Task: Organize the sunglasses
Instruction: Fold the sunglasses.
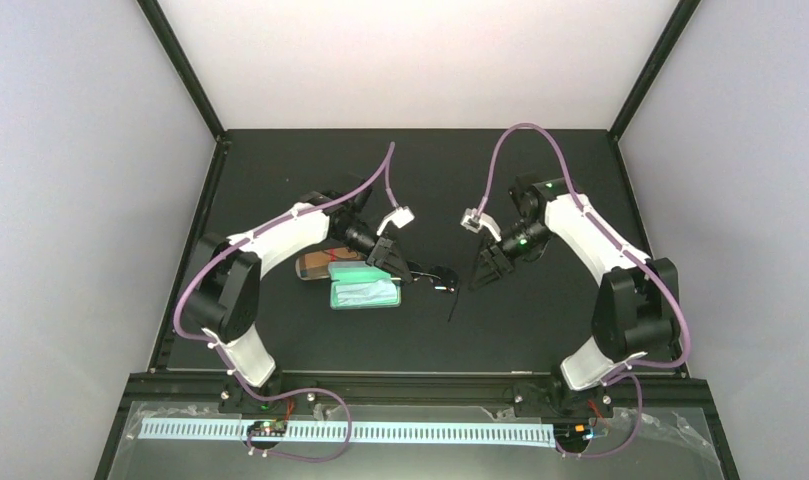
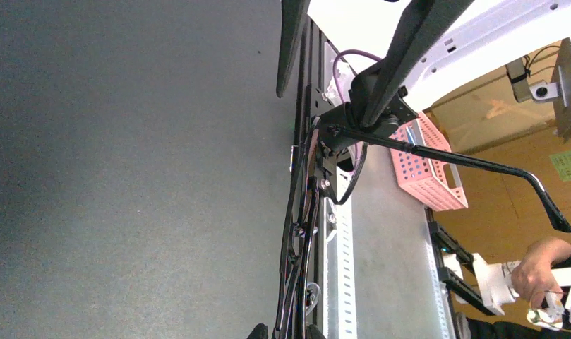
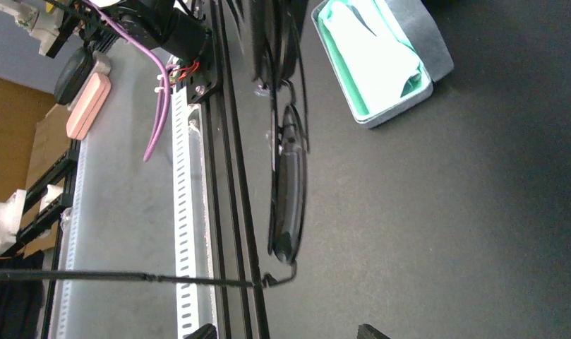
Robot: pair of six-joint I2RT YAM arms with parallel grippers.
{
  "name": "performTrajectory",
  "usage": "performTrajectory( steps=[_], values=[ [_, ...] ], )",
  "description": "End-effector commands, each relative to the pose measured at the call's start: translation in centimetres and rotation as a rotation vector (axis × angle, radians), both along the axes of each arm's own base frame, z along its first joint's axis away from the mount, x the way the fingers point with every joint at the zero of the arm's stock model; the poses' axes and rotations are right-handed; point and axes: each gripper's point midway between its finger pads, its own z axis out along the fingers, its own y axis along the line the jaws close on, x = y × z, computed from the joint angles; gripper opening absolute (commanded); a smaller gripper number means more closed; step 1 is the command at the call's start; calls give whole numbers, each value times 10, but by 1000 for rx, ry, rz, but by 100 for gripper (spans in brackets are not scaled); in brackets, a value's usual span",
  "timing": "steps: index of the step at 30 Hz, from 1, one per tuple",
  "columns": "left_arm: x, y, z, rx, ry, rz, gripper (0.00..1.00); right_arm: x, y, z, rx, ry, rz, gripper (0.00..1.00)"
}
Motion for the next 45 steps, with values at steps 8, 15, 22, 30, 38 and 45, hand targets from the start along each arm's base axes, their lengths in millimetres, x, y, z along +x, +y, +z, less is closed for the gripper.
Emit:
performTrajectory(
  steps=[8, 15, 22, 30, 38, 45],
  values=[
    [6, -6, 17, -68, -3, -17, 10, 2, 34, 8, 47, -50, 98, 55],
    [5, -6, 16, -67, -8, -21, 10, 7, 51, 11, 59, -49, 112, 55],
    [5, -6, 18, -67, -19, -18, 10, 6, 61, 6, 54, -31, 128, 51],
    [7, -8, 16, -62, -10, -10, 10, 1, 71, 5, 65, -32, 149, 49],
    [6, -9, 16, -65, -18, -12, 11, 2, 91, 8, 118, -14, 179, 49],
    [7, -10, 12, -52, -23, -6, 11, 4, 101, 8, 147, -20, 185, 36]
  ],
)
